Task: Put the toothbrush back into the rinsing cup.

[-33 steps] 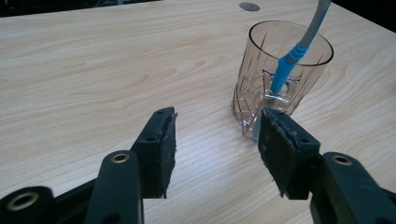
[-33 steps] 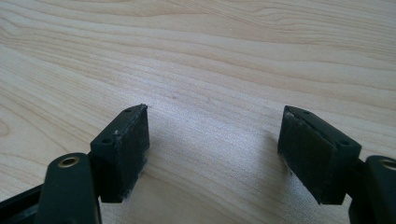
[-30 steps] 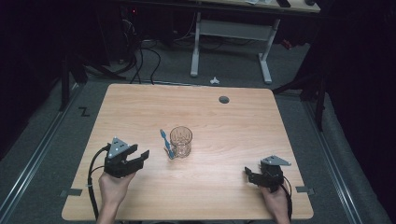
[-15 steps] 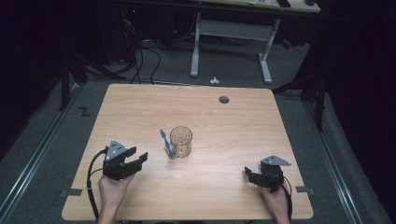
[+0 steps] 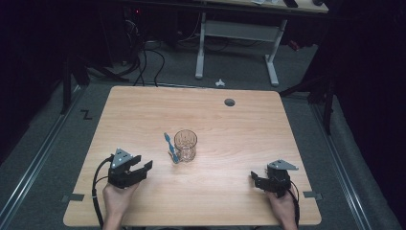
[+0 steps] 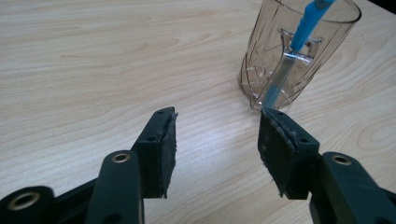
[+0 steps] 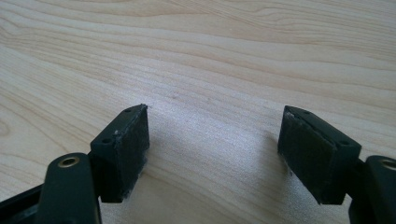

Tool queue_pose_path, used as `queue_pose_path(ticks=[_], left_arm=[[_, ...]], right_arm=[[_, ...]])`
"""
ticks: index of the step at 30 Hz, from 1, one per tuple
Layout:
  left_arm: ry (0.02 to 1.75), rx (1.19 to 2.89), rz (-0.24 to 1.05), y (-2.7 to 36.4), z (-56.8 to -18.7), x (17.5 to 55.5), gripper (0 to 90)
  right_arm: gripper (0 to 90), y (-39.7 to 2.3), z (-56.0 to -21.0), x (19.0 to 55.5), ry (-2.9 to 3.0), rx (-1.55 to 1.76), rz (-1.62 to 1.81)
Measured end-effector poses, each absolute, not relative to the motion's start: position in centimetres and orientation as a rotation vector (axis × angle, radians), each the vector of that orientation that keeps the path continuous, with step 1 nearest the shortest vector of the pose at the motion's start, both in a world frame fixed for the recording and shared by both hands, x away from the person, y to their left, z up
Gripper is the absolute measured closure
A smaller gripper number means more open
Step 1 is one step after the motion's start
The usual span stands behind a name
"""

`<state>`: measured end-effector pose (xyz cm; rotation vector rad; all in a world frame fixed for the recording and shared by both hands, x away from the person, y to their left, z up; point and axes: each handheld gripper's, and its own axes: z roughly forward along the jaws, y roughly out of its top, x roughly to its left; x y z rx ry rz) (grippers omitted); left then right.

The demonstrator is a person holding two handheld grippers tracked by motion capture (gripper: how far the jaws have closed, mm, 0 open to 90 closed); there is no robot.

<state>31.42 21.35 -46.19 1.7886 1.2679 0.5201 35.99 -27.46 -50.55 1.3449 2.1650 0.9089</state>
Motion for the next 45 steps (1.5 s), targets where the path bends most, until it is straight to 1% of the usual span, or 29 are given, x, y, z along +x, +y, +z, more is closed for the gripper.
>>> queue_pose_path(ticks=[28, 39, 45], left_arm=[[1.319, 1.790, 0.510, 21.4, -48.5, 32.2, 49.5], [1.338, 1.799, 0.531, 21.3, -49.3, 32.6, 50.0], [1.347, 1.828, 0.566, 21.2, -49.7, 32.9, 49.9]], right_arm=[[25.0, -27.4, -50.6, 36.0, 2.164, 1.345, 0.909], [25.0, -27.4, -50.6, 36.0, 2.164, 1.345, 0.909], [25.0, -27.4, -50.5, 36.0, 2.164, 1.346, 0.908]])
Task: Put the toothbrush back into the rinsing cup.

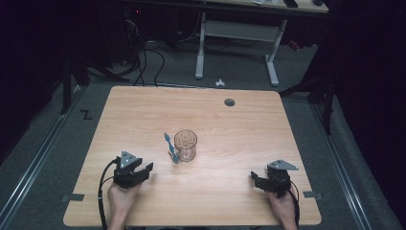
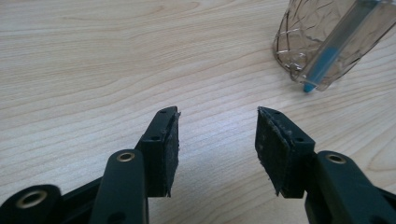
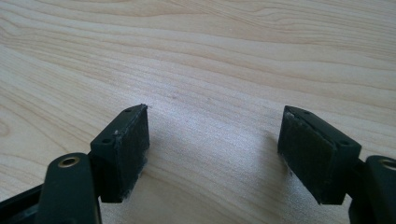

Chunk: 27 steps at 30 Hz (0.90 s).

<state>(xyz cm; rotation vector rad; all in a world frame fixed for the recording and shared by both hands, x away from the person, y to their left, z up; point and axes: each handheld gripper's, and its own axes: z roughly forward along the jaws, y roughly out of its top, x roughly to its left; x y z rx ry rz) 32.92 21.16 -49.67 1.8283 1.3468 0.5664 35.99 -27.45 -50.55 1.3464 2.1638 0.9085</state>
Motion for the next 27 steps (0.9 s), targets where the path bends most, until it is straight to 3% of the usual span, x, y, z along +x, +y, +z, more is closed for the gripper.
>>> queue_pose_path(ticks=[27], left_arm=[[1.384, 1.858, 0.600, 20.7, -51.0, 34.2, 48.8]], right_arm=[[25.0, -27.4, -50.6, 36.0, 2.164, 1.345, 0.909]])
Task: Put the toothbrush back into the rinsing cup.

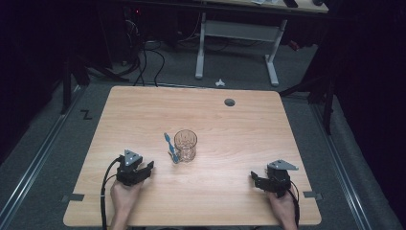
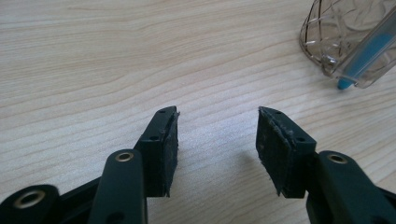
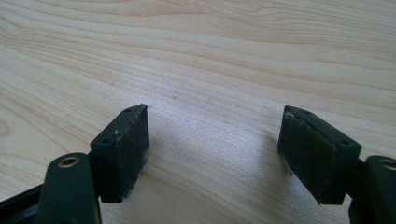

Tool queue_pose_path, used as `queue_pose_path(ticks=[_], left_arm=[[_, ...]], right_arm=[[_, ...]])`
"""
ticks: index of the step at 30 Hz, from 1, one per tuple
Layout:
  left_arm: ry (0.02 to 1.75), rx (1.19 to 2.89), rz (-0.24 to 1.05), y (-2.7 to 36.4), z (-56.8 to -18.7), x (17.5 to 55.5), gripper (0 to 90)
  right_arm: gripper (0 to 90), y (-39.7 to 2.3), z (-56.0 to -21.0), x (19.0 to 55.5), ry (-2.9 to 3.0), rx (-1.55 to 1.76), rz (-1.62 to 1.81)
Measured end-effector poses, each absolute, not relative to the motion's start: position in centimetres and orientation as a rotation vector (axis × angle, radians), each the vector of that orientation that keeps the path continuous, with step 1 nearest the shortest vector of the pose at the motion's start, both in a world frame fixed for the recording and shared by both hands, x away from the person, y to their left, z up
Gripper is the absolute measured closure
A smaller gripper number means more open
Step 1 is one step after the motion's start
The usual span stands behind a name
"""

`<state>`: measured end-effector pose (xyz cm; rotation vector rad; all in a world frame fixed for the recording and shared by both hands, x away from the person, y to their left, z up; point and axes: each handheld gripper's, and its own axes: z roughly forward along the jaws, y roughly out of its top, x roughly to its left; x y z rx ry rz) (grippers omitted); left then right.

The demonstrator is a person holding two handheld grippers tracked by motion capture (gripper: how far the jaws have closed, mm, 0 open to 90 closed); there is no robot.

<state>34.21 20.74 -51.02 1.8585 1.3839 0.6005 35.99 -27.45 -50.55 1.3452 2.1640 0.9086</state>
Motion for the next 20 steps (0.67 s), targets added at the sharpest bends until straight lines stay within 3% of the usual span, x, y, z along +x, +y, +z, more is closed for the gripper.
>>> queue_pose_path(ticks=[20], left_arm=[[1.420, 1.880, 0.615, 20.54, -51.10, 34.42, 40.1]], right_arm=[[25.1, -27.45, -50.55, 35.99, 2.164, 1.346, 0.909]])
